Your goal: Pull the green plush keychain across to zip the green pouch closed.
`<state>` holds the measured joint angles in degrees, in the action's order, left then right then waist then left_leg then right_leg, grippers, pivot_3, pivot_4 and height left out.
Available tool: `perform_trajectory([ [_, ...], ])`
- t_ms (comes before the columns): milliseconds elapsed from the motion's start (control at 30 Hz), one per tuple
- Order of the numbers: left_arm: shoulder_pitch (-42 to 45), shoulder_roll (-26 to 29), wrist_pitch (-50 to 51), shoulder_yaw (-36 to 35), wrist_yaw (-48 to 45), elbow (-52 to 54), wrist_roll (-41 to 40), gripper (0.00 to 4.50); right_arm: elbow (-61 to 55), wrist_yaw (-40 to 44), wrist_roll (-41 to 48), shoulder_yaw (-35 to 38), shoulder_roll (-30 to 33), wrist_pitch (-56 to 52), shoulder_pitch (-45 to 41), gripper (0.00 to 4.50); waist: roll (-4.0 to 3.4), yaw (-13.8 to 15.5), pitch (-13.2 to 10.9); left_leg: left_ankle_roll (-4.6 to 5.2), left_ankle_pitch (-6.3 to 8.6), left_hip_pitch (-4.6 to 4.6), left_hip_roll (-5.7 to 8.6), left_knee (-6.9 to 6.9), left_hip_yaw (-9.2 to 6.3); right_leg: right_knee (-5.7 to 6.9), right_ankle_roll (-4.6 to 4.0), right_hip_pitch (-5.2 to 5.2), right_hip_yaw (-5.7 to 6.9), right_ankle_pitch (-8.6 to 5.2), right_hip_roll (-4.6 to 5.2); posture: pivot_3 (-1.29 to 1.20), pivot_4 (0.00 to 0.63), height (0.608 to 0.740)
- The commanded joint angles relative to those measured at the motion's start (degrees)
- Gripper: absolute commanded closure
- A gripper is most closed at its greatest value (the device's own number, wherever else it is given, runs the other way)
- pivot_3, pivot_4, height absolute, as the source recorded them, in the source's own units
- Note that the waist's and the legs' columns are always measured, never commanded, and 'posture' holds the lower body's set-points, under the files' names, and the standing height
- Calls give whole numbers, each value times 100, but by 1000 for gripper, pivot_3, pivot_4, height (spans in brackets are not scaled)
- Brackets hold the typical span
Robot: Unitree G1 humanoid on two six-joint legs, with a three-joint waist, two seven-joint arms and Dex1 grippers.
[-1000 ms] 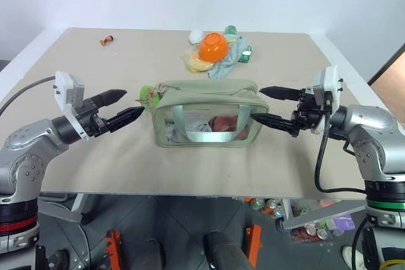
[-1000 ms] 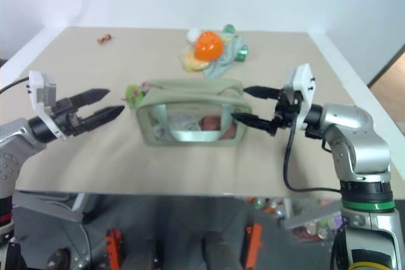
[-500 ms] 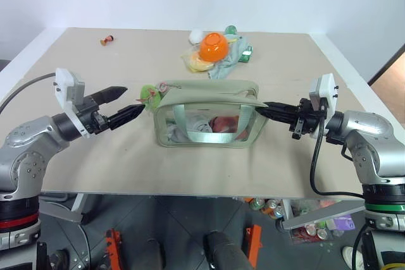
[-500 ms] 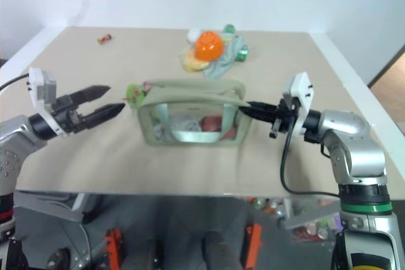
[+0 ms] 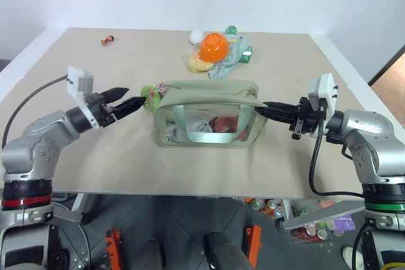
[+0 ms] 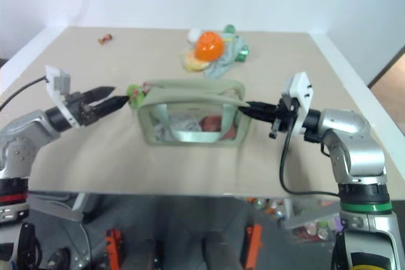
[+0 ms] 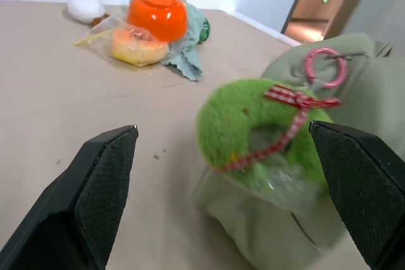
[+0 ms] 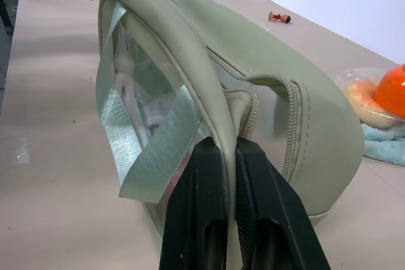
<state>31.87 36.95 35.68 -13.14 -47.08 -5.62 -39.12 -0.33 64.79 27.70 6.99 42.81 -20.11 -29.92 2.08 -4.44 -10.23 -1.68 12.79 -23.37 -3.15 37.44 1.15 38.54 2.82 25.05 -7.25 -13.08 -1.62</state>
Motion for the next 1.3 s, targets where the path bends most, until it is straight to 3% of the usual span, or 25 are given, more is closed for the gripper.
perform_trajectory([
  [33, 318, -25, -427, 113, -202, -288, 302, 0, -147, -2, 16, 92, 96, 65, -83, 4439, 0, -3, 0, 0, 0, 0, 0, -2, 0, 0, 0, 2, 0, 0, -1, 0, 150, 739],
  [333, 777, -209, -874, 494, -479, -983, 883, 0, -235, -54, -12, 137, 135, 95, 27, 4439, 0, 7, 0, 0, 0, -2, 1, -3, -4, 0, 1, 1, 2, -1, 0, 0, 150, 739],
  [433, 872, -255, -1108, 499, -578, -1158, 1007, 697, -246, -71, -26, 138, 142, 95, 36, 4500, 0, 7, 0, 0, 0, -2, 2, -3, -5, 1, 2, 0, 3, -1, 0, 0, 150, 739],
  [633, 1039, -334, -1393, 452, -676, -1325, 1084, 2925, -236, -79, -45, 128, 156, 111, 23, 4500, 0, 12, 0, 0, 0, -2, 3, -3, -6, 1, 2, 0, 3, -1, 1, 0, 150, 739],
  [800, 1024, -315, -1396, 472, -758, -1313, 1123, 4399, -195, -65, -85, 100, 161, 142, -6, 4500, 0, 12, 0, 0, 0, -2, 3, -3, -6, 1, 2, 0, 3, -2, 1, 0, 150, 739],
  [1000, 1273, -316, -1433, 285, -926, -837, 836, 4399, -214, -41, -73, 94, 178, 119, -32, 4500, 0, 14, 0, 0, 0, -4, 3, -2, -8, 1, 3, 0, 3, -1, 1, 0, 150, 739],
  [1300, 2468, -798, -1825, 957, -1354, -1121, 1212, 4399, -197, -8, -65, 66, 189, 93, -45, 4500, 0, 20, 0, 0, 0, -3, 10, 1, -10, 0, 6, -5, 2, -3, 4, 0, 150, 739],
])
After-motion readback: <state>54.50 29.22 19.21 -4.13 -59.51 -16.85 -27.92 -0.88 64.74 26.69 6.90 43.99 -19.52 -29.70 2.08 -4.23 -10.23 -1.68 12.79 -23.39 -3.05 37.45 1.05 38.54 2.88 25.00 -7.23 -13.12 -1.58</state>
